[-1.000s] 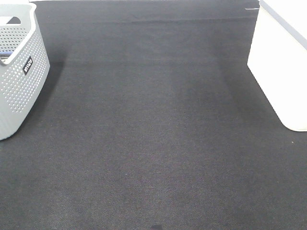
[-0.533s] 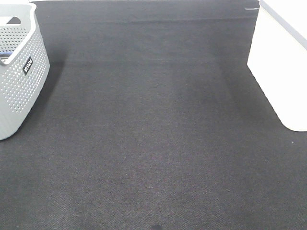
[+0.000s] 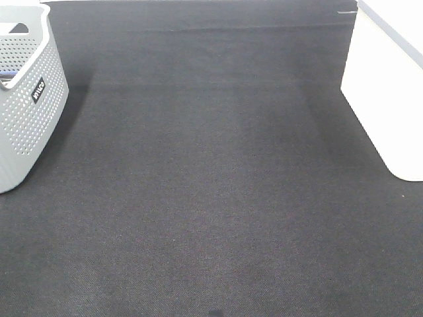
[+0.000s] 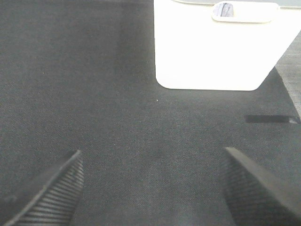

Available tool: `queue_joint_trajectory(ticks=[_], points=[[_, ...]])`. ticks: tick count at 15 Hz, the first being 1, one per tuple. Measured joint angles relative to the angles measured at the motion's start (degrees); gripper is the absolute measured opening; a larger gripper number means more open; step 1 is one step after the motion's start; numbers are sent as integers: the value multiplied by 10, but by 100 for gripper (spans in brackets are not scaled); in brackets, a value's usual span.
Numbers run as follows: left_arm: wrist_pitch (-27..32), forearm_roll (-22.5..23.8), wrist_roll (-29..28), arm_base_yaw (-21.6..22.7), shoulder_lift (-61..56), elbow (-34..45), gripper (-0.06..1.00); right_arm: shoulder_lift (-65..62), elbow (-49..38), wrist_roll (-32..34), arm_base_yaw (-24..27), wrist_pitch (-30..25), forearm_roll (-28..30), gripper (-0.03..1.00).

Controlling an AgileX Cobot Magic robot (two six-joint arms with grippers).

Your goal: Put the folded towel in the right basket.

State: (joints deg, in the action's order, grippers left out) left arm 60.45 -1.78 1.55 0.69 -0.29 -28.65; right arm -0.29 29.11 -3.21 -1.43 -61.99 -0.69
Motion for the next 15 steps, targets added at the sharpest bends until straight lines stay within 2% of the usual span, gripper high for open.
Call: queue_joint_trajectory(ticks=[15], points=[[0,0,0,0,0,0,97,1,-2,-9,0,9,-2,75]])
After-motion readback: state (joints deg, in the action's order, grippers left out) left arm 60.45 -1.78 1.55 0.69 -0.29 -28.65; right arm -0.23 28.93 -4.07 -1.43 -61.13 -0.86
